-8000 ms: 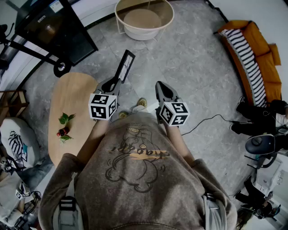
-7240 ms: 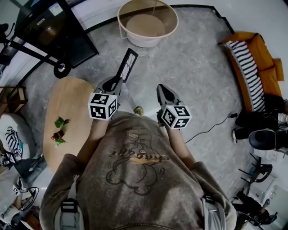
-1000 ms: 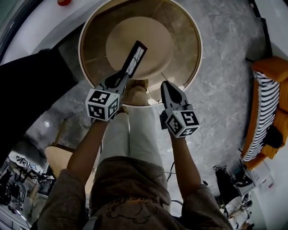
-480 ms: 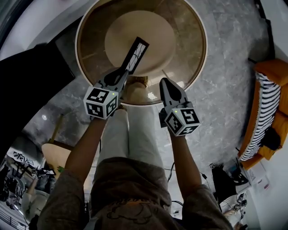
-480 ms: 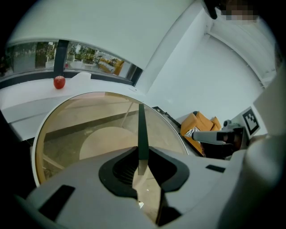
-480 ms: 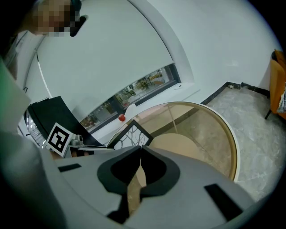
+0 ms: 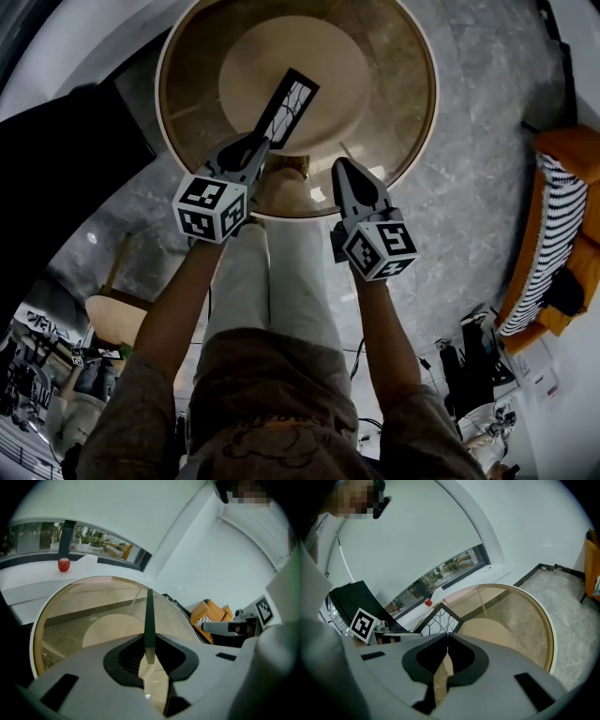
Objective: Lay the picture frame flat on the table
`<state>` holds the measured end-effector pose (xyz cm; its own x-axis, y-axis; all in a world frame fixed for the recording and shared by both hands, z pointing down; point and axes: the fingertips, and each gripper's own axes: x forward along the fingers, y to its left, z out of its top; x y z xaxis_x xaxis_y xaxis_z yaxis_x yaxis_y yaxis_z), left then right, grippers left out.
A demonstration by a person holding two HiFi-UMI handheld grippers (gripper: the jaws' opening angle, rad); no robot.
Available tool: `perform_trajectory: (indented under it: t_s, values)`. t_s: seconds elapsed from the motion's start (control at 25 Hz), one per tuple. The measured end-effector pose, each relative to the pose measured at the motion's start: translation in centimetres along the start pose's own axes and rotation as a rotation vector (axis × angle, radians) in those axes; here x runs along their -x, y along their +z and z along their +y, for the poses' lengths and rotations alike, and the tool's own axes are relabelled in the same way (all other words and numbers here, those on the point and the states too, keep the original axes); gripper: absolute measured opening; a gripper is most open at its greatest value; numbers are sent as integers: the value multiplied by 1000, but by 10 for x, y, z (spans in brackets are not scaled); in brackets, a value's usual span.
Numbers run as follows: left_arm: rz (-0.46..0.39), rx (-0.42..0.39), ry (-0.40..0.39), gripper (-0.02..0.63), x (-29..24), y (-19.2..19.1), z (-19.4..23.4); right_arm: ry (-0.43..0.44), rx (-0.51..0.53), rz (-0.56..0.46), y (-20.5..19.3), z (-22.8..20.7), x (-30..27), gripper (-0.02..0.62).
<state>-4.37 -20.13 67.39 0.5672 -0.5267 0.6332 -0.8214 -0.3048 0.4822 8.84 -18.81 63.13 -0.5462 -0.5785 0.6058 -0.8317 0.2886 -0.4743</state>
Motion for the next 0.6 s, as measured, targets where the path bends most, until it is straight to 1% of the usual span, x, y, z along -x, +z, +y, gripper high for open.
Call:
perform_trajectory:
  t_s: [0.32, 0.6]
  values:
    - [-23, -13, 31, 87, -2, 3, 7, -6, -9, 1, -2, -2, -2, 20]
    - [-28, 17, 53, 109, -7, 2, 20, -4, -23, 15, -9, -1, -2, 20]
